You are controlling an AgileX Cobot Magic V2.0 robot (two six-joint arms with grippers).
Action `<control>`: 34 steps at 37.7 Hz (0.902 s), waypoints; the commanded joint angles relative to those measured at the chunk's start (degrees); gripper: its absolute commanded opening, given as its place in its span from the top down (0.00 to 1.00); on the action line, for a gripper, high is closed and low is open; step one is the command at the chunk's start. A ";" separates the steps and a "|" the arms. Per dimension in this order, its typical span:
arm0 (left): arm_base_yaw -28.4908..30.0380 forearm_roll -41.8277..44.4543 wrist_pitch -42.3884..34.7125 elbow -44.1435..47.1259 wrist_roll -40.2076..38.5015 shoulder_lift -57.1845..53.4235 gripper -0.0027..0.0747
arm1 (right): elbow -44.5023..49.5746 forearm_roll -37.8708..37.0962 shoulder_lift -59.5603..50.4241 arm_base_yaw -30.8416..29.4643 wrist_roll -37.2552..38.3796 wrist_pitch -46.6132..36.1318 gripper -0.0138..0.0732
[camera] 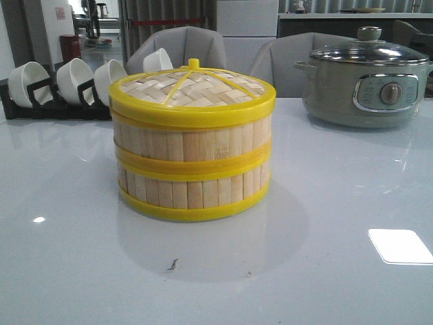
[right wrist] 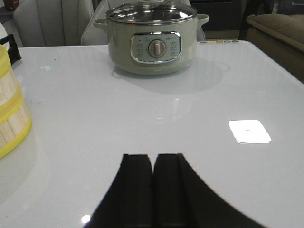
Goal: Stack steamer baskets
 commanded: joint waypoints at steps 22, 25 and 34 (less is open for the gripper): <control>-0.01 -0.04 -4.32 0.09 -0.58 -0.86 0.84 | 2.35 1.24 -3.04 3.96 -0.20 -8.49 0.75; -0.01 -0.04 -4.32 0.09 -0.58 -0.86 0.84 | 2.35 1.24 -3.04 3.96 -0.20 -8.85 0.75; -0.01 -0.04 -4.32 0.09 -0.58 -0.86 0.84 | 2.35 -4.23 -3.04 3.96 4.37 -10.18 0.75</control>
